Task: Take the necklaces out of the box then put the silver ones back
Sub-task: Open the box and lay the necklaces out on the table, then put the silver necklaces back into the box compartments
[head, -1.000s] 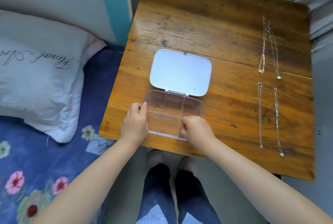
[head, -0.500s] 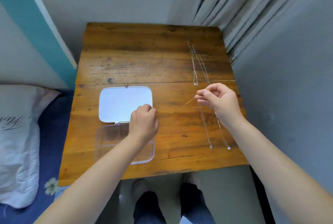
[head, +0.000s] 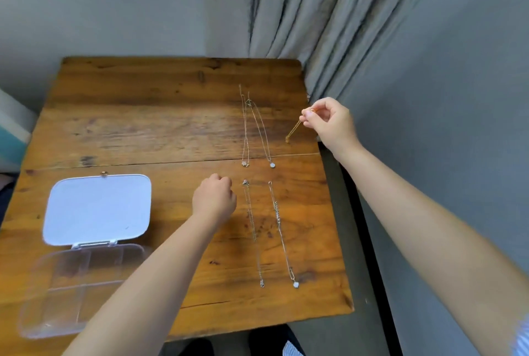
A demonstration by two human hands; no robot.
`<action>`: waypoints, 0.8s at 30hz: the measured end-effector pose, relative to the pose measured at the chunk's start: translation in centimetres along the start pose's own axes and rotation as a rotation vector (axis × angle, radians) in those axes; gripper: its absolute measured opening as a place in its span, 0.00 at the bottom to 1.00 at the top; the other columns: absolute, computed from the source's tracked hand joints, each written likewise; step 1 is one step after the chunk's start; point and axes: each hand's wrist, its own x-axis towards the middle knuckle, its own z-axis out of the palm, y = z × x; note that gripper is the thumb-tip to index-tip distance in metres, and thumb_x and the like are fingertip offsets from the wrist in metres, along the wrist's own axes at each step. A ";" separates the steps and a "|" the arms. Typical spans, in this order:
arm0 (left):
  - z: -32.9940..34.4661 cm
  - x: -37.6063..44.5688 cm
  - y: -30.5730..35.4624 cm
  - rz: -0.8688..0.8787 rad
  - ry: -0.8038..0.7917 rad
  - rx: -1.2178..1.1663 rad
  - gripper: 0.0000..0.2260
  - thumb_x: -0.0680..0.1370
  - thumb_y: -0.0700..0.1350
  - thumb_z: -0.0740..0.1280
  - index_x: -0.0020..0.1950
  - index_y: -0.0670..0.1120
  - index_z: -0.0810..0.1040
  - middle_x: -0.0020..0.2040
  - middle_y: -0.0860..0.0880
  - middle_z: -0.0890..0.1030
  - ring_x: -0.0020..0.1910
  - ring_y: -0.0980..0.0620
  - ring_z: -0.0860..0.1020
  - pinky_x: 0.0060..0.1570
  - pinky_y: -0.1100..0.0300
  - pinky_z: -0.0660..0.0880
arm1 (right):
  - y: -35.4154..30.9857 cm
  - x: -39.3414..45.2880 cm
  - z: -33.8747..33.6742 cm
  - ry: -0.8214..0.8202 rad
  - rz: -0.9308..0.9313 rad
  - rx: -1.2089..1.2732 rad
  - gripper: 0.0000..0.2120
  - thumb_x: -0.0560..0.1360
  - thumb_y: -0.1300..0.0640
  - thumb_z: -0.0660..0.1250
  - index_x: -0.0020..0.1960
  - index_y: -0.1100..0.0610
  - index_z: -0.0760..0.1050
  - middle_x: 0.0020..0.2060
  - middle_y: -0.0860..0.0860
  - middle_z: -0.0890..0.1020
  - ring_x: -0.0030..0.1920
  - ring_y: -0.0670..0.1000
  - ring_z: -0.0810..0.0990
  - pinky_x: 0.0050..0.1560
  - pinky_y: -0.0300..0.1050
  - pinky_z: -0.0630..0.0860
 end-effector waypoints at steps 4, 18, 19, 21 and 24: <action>3.3 -1.3 0.7 0.002 -0.051 -0.006 0.12 0.77 0.45 0.59 0.58 0.42 0.74 0.56 0.42 0.76 0.56 0.42 0.73 0.47 0.51 0.75 | 7.4 -4.2 0.4 -0.131 0.104 -0.104 0.02 0.73 0.60 0.65 0.42 0.56 0.75 0.42 0.53 0.82 0.47 0.54 0.81 0.51 0.52 0.79; 8.2 -10.0 0.6 0.337 0.040 -0.033 0.14 0.66 0.42 0.75 0.48 0.37 0.79 0.44 0.38 0.81 0.41 0.37 0.78 0.37 0.49 0.79 | 16.7 -17.6 1.6 -0.375 -0.207 -0.678 0.12 0.66 0.75 0.65 0.49 0.68 0.77 0.56 0.65 0.78 0.59 0.65 0.75 0.57 0.62 0.74; 8.7 -11.0 0.5 0.360 0.023 -0.024 0.15 0.65 0.43 0.76 0.47 0.38 0.79 0.42 0.39 0.81 0.39 0.38 0.78 0.35 0.50 0.79 | 16.8 -18.1 1.5 -0.365 -0.202 -0.680 0.14 0.66 0.75 0.65 0.51 0.68 0.76 0.57 0.65 0.78 0.60 0.65 0.74 0.58 0.62 0.73; 9.6 -12.9 0.4 0.348 -0.001 -0.024 0.17 0.64 0.44 0.77 0.47 0.39 0.80 0.42 0.40 0.81 0.39 0.40 0.79 0.35 0.52 0.79 | 16.9 -19.6 1.4 -0.335 -0.210 -0.677 0.17 0.65 0.74 0.68 0.53 0.68 0.75 0.56 0.65 0.78 0.59 0.65 0.75 0.58 0.61 0.72; 10.6 -15.1 0.5 0.260 0.011 -0.060 0.18 0.63 0.43 0.77 0.50 0.39 0.80 0.42 0.40 0.81 0.39 0.40 0.79 0.35 0.53 0.79 | 16.8 -22.0 1.4 -0.322 -0.256 -0.679 0.17 0.63 0.68 0.73 0.51 0.64 0.77 0.50 0.62 0.81 0.54 0.62 0.79 0.54 0.59 0.75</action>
